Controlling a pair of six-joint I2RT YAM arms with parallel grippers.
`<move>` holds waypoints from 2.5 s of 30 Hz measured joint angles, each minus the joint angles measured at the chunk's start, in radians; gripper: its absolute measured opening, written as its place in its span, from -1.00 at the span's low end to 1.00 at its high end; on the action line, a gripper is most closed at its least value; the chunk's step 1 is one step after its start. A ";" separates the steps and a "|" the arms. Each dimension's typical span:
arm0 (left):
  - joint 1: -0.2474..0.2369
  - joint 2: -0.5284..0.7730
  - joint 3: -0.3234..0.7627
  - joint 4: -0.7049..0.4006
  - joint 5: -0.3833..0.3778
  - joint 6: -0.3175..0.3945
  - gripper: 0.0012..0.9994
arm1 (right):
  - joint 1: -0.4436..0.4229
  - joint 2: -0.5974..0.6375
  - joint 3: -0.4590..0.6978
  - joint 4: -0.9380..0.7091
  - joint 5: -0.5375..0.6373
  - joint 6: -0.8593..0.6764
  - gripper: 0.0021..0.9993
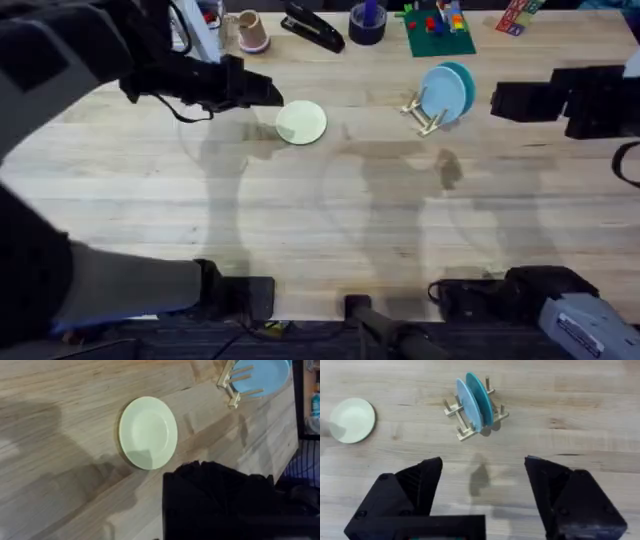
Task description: Pick up the plates from the table one by one and place each into a slot on the dish rack.
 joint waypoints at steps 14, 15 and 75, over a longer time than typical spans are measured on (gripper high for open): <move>0.000 0.188 0.000 0.089 0.022 0.050 -0.92 | 0.000 0.000 0.000 0.000 0.000 0.000 0.99; 0.000 0.199 0.000 0.093 0.022 0.053 -0.92 | 0.000 0.000 0.000 0.000 0.000 0.000 0.99; 0.005 0.418 0.027 0.190 0.109 0.068 -0.92 | 0.485 0.569 0.246 0.201 -0.027 0.222 0.99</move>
